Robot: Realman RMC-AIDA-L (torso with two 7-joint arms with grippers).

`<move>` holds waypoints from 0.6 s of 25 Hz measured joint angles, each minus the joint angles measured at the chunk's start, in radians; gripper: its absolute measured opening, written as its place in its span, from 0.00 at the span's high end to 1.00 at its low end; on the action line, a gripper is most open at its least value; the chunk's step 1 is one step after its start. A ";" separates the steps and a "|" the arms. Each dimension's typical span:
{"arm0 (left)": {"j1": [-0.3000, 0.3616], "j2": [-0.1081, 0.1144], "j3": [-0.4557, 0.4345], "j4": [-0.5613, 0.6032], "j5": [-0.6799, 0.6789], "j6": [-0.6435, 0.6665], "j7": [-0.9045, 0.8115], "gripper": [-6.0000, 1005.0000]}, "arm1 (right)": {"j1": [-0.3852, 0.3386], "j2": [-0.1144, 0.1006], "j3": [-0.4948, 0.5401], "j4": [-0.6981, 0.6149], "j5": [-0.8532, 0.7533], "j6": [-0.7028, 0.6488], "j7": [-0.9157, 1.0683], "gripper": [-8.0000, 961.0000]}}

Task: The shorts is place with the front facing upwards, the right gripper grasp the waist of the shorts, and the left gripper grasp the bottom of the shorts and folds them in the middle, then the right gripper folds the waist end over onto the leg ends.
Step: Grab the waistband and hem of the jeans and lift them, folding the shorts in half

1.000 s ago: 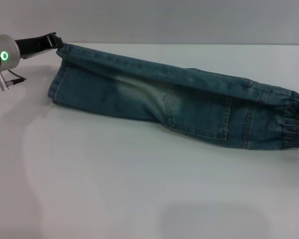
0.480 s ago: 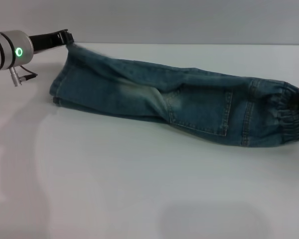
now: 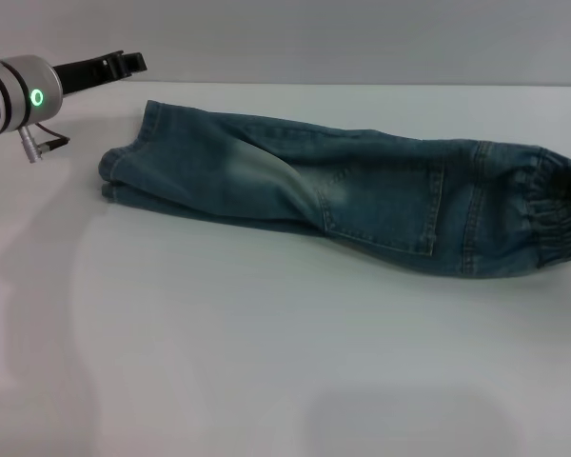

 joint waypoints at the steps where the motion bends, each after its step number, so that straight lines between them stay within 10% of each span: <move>1: 0.000 0.000 0.000 0.000 -0.001 -0.001 0.000 0.56 | 0.001 0.000 -0.001 0.000 0.005 -0.002 0.007 0.98; 15: 0.004 0.000 0.000 0.002 -0.002 -0.005 0.000 0.19 | 0.082 -0.057 -0.042 -0.019 -0.101 0.065 0.284 0.98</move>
